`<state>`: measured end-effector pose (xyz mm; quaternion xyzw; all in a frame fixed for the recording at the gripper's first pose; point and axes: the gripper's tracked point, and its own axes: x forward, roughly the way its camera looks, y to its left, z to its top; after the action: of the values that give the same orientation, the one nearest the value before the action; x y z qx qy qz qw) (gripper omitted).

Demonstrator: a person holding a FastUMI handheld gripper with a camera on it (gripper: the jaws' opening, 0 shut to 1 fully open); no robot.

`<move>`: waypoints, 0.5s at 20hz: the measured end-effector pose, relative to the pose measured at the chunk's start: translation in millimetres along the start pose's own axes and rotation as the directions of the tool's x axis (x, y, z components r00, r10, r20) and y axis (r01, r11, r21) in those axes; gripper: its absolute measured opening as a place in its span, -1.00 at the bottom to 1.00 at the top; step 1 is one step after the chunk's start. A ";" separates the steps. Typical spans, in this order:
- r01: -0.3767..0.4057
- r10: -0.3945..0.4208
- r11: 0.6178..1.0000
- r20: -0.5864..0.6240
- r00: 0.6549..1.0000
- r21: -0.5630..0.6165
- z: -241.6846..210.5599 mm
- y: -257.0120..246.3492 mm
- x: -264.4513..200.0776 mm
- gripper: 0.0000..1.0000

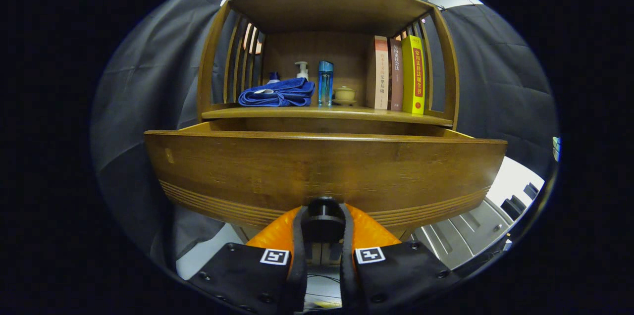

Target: Pull open the drawer, take out the items inside it, and place them on the countertop above the cabinet.

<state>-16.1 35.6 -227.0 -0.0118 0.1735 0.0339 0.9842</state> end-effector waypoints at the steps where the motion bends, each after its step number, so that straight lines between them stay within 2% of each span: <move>1: 0.000 0.000 1.000 -0.004 1.000 0.000 -2.6 -0.6 -1.6 -0.30; 10: 0.003 -0.003 1.000 0.002 1.000 0.008 -9.3 -0.2 -6.3 -0.30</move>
<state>-25.1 34.7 -233.6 -0.0081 0.1728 0.0315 0.9844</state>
